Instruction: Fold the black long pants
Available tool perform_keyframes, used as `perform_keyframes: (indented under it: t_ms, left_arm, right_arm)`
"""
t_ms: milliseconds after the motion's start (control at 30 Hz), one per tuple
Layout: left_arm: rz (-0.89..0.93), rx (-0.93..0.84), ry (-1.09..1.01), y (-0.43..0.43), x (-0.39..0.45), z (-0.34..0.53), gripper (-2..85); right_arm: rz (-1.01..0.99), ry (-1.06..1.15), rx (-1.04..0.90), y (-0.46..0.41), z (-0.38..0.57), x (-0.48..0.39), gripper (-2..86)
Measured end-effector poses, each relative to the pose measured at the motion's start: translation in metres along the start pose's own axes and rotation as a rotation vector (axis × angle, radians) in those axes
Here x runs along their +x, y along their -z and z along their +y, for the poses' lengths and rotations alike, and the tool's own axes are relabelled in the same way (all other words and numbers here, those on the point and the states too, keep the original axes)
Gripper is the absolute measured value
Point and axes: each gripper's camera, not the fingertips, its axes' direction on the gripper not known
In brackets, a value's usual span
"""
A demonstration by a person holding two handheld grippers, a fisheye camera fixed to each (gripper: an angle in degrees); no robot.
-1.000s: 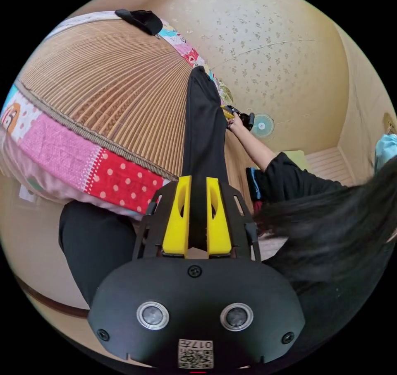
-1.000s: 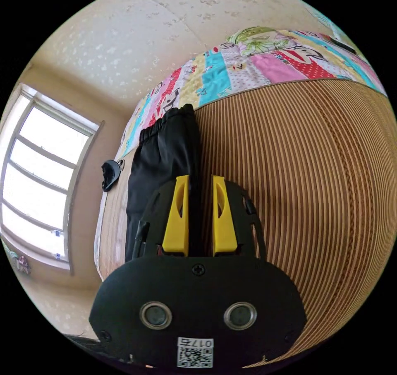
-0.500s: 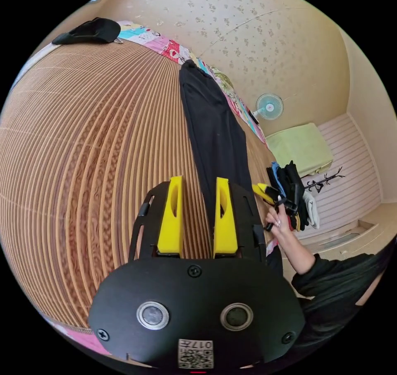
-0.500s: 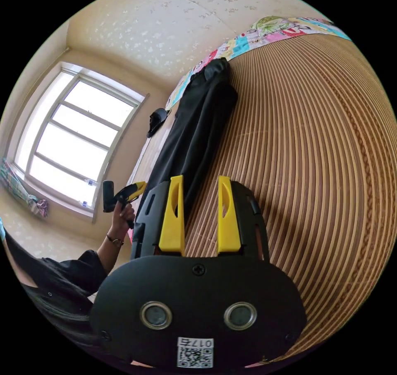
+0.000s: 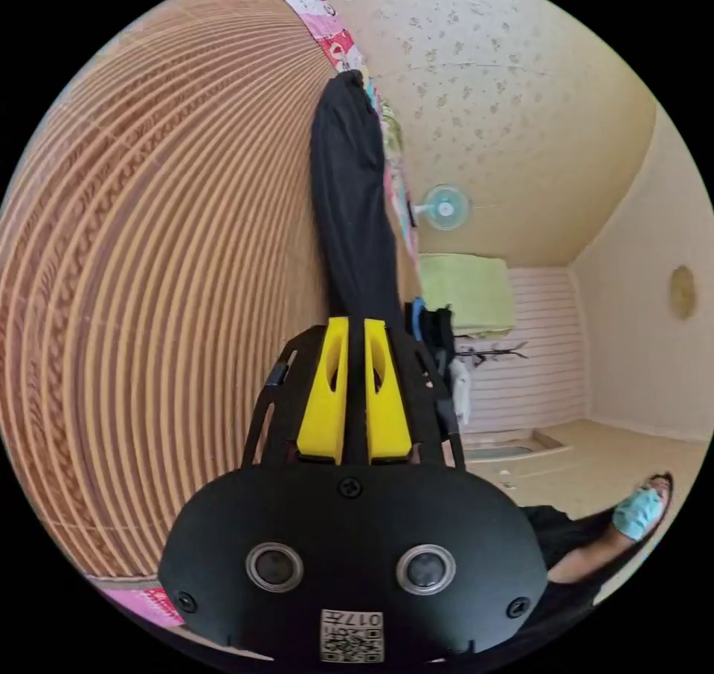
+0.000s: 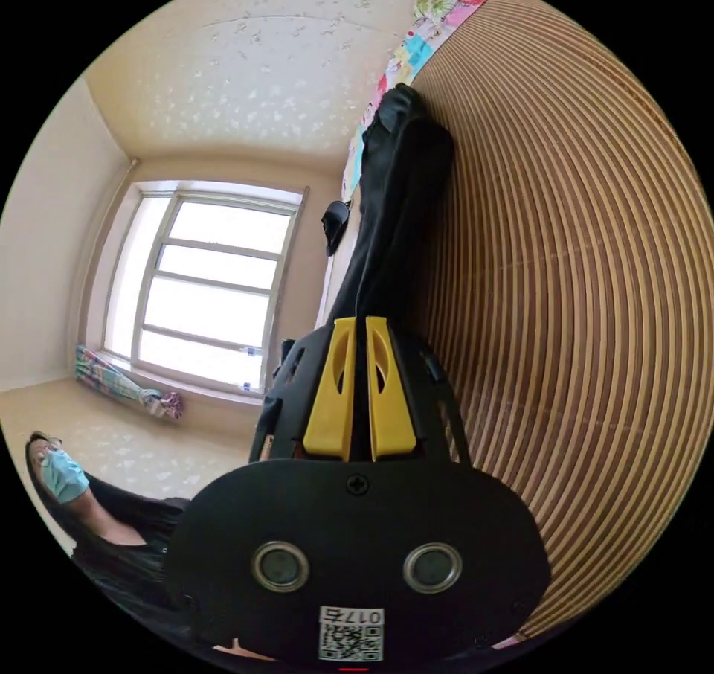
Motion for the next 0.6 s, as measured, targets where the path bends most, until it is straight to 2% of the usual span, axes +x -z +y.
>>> perform_keyframes:
  t_ms: [100, 233, 300, 467, 600]
  left_arm:
    - [0.172, 0.035, -0.137, 0.032, 0.04, 0.036, 4.1]
    - [0.163, 0.083, -0.416, 0.076, 0.134, 0.09, 4.0]
    - [0.221, 0.111, -0.571, 0.098, 0.198, 0.122, 4.0]
    - [0.3, 0.175, -0.873, 0.128, 0.326, 0.175, 4.0]
    - [0.31, 0.26, -0.942, 0.135, 0.396, 0.189, 4.1]
  right_arm:
    - [-0.217, 0.085, 0.002, 0.035, 0.027, -0.044, 3.1]
    - [-0.359, 0.279, -0.002, 0.078, 0.061, -0.128, 2.8]
    - [-0.428, 0.423, 0.005, 0.106, 0.079, -0.196, 2.6]
    - [-0.537, 0.666, 0.038, 0.162, 0.106, -0.329, 2.5]
    - [-0.488, 0.767, 0.098, 0.197, 0.116, -0.415, 2.3]
